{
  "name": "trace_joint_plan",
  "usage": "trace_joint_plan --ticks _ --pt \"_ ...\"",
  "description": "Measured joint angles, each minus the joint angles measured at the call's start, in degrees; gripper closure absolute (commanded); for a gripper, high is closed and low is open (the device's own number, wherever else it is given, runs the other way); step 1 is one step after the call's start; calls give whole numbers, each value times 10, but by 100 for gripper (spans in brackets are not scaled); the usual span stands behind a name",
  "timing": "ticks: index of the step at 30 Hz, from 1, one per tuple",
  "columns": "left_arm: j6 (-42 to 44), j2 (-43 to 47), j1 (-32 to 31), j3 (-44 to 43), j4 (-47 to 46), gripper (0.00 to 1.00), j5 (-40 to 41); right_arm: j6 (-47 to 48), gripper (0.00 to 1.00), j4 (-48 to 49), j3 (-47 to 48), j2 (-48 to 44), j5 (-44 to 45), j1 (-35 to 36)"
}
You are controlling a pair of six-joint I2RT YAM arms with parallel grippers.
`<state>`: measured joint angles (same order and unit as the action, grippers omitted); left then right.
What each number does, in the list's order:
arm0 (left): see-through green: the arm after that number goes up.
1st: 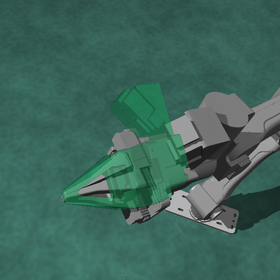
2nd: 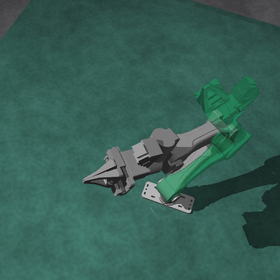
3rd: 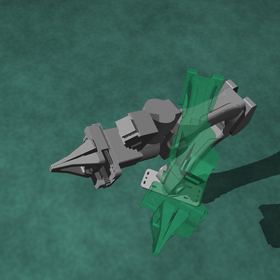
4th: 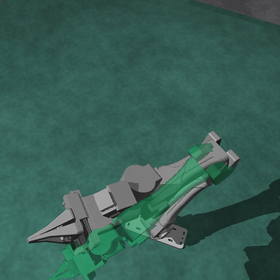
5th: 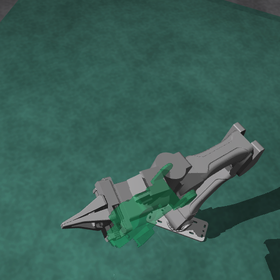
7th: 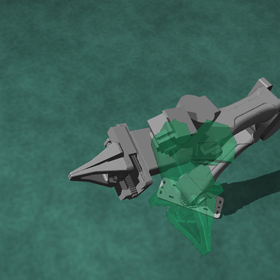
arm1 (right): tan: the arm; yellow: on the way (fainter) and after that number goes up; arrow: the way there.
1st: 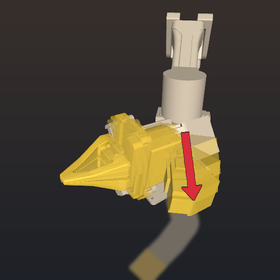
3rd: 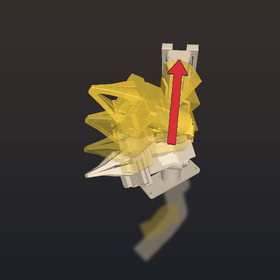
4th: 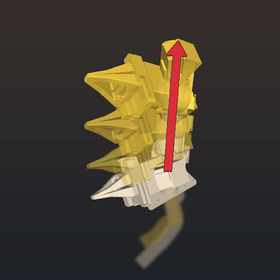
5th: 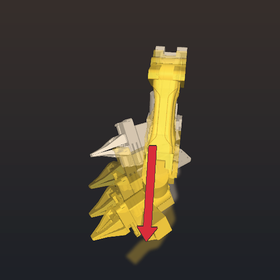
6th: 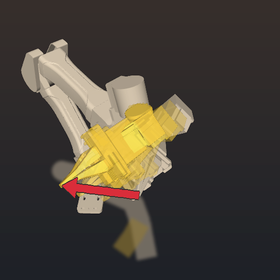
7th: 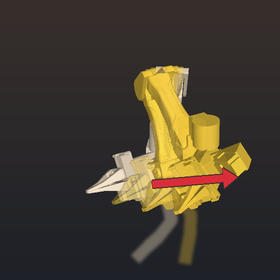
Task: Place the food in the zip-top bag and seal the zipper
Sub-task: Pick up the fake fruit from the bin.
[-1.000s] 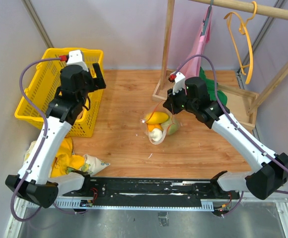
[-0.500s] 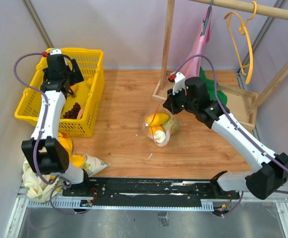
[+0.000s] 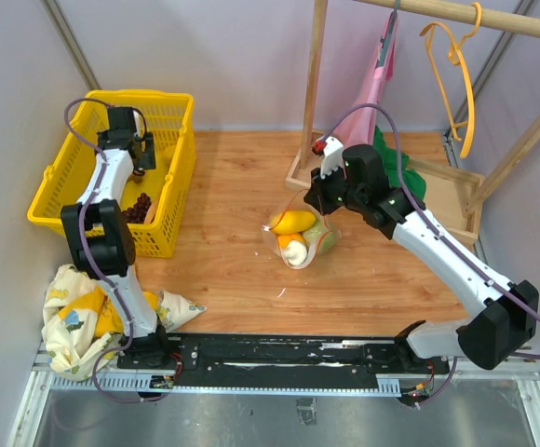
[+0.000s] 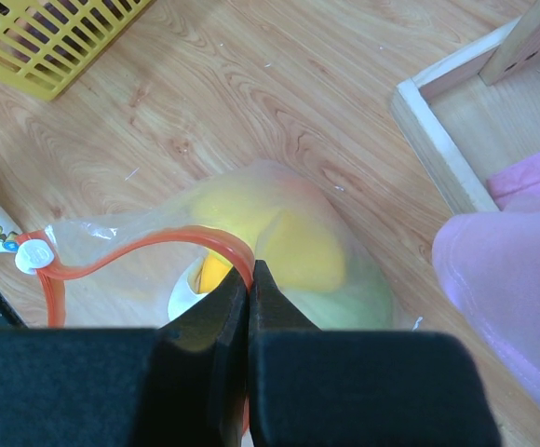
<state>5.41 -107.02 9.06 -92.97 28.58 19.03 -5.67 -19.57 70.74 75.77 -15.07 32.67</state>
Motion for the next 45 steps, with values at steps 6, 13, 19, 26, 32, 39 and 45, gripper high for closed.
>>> trace_joint_plan --ticks 6,13,19,26,32,39,45 --pt "62 -94 10 -51 -3 3 19 7 99 -1 3 14 -4 0" --pt "108 -178 28 -112 -11 3 27 15 99 -2 5 18 -4 0" --pt "111 -235 42 -181 -7 3 -12 18 99 -2 7 24 -4 0" --pt "108 -274 48 -212 7 3 -79 23 99 -2 7 34 -4 0" --pt "105 -284 48 -216 28 8 -131 25 99 -2 7 38 -4 0" --pt "85 -284 48 -219 45 8 -155 25 99 -2 7 38 -4 0" --pt "54 -288 48 -244 41 8 -175 25 99 -2 7 38 -4 0"
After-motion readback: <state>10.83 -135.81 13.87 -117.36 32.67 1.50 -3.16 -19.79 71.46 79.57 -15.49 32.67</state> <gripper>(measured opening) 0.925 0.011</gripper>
